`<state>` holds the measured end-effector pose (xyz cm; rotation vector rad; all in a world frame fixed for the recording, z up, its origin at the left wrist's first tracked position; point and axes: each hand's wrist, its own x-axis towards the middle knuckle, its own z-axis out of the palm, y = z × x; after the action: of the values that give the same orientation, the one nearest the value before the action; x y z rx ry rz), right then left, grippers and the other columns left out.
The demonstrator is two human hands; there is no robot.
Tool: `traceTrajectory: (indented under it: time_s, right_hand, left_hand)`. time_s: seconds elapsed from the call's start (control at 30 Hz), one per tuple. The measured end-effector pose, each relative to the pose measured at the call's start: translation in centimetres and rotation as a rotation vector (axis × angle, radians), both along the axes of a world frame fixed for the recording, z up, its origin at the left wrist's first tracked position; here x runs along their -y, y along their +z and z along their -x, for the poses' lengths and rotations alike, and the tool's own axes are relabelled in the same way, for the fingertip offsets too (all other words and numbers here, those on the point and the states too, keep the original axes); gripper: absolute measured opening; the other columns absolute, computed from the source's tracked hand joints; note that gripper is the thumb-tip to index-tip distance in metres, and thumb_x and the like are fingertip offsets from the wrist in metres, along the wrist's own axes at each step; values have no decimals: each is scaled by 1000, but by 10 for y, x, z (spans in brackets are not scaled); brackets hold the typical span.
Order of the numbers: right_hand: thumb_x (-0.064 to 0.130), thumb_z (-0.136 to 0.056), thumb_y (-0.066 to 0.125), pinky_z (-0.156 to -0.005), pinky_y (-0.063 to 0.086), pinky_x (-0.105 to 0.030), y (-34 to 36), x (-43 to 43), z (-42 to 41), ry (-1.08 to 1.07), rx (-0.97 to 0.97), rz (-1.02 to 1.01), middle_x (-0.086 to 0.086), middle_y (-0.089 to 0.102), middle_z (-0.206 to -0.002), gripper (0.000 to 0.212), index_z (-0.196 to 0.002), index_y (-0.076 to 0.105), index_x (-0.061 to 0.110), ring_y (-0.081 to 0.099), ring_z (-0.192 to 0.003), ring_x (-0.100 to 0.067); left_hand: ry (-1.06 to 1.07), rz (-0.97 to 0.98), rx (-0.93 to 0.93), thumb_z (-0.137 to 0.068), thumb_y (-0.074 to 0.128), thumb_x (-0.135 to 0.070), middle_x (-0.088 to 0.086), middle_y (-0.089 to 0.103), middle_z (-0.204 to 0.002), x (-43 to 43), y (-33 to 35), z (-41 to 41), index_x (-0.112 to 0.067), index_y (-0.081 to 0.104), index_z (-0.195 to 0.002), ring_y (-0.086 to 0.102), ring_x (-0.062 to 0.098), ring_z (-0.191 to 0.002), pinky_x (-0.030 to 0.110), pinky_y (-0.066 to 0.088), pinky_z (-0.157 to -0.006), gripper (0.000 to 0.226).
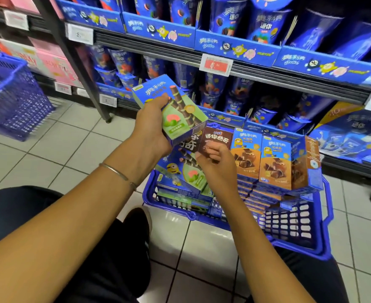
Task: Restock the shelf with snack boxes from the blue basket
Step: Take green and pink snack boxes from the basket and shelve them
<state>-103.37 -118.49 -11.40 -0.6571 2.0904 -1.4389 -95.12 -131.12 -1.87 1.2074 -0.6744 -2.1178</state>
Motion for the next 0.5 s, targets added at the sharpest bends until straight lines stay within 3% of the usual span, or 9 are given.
traceTrajectory:
  time_s: [0.1, 0.17, 0.23, 0.33, 0.43, 0.5]
  right_hand:
    - [57, -75, 78, -107, 41, -46, -4, 5, 1, 216, -300, -261, 3, 50, -133, 69, -133, 53, 28, 42, -128, -22]
    - [73, -66, 75, -111, 35, -49, -4, 5, 2, 410, -335, -433, 3, 41, -145, 93, -142, 42, 33, 33, -136, -25]
    - [71, -64, 77, -110, 32, -49, -9, 3, 1, 517, -321, -482, 2, 37, -149, 99, -146, 34, 37, 30, -139, -26]
    - [60, -67, 82, -106, 40, -45, -15, -2, 1, 453, -344, -392, 1, 47, -141, 91, -143, 40, 34, 38, -132, -27]
    - [58, -67, 83, -102, 45, -43, -9, -5, 8, 260, -251, -284, 0, 54, -130, 82, -137, 50, 30, 45, -125, -24]
    - [59, -66, 83, -100, 48, -47, 0, -9, 20, 131, -168, -213, 0, 59, -123, 77, -131, 56, 27, 53, -119, -24]
  left_hand:
    - [-40, 26, 18, -105, 62, -26, 14, 78, -117, -1, 1, 3, -15, 67, -119, 76, 35, -95, 51, 64, -81, 19]
    - [-60, 42, 27, -104, 63, -24, 13, 78, -117, -2, 2, 4, -13, 67, -123, 77, 36, -101, 55, 63, -86, 22]
    - [-84, 63, 42, -103, 66, -24, 14, 76, -127, -3, 1, 6, -10, 64, -137, 75, 39, -113, 57, 62, -90, 37]
    - [-110, 84, 64, -101, 69, -23, 15, 76, -127, -4, 1, 9, -10, 63, -141, 76, 38, -111, 56, 63, -86, 43]
    - [-159, 92, 48, -100, 69, -17, 12, 81, -101, 0, 1, 11, -10, 72, -113, 79, 32, -84, 50, 66, -71, 16]
    - [-167, 93, 55, -99, 69, -18, 9, 80, -93, 3, 2, 13, -13, 72, -107, 78, 31, -82, 50, 66, -74, 10]
